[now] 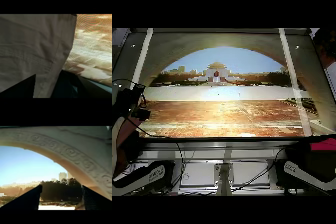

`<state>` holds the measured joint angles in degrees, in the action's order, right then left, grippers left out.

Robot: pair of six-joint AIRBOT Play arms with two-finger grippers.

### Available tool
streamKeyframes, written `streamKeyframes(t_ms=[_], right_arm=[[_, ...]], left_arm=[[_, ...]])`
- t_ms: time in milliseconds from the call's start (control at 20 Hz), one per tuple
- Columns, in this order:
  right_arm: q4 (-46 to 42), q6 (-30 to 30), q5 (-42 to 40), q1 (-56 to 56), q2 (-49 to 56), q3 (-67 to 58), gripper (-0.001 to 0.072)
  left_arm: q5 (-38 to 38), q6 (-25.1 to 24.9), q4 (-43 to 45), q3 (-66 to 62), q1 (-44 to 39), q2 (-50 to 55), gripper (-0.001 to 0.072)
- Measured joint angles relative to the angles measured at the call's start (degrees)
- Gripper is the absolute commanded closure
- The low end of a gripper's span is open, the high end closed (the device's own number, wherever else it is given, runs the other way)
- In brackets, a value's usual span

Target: Fold the clothes and pants, and hang the long-sleeved shirts on hangers.

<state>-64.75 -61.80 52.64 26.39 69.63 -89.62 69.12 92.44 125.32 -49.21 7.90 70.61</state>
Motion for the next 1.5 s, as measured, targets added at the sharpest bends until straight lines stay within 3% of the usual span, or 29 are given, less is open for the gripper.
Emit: streamKeyframes(t_ms=[400, 550, 750, 1000, 1200, 1300, 1500], right_arm=[[0.0, 0.0, -0.02, 0.0, 0.0, 0.0, 0.0156], [0.0, 0.0, -0.02, 0.0, 0.0, 0.0, 0.0155], [0.0, 0.0, -0.02, 0.0, 0.0, 0.0, 0.0156], [0.0, 0.02, -0.02, 0.0, 0.0, 0.0, 0.0155], [0.0, 0.0, -0.02, 0.0, 0.0, 0.0, 0.0155], [-0.02, 0.02, 0.0, 0.0, 0.0, 0.0, 0.0155], [0.0, 0.02, 0.0, 0.0, 0.0, 0.0, 0.0155]], left_arm=[[-2.82, 0.85, -0.48, 0.0, 0.76, 4.44, 0.0149], [-5.27, 2.71, -0.7, 0.0, 0.83, 5.7, 0.0255], [-7.1, 4.9, -0.76, 0.02, 1.07, 7.93, 0.0263], [-9.92, 9.4, 0.79, 0.0, 1.51, 10.51, 0.0264], [-13.07, 14.08, 1.84, 0.0, 2.75, 11.19, 0.0309], [-14.8, 15.91, 2.12, 0.0, 3.56, 11.34, 0.0448], [-17.31, 17.73, 2.34, 0.0, 4.48, 11.45, 0.058]])
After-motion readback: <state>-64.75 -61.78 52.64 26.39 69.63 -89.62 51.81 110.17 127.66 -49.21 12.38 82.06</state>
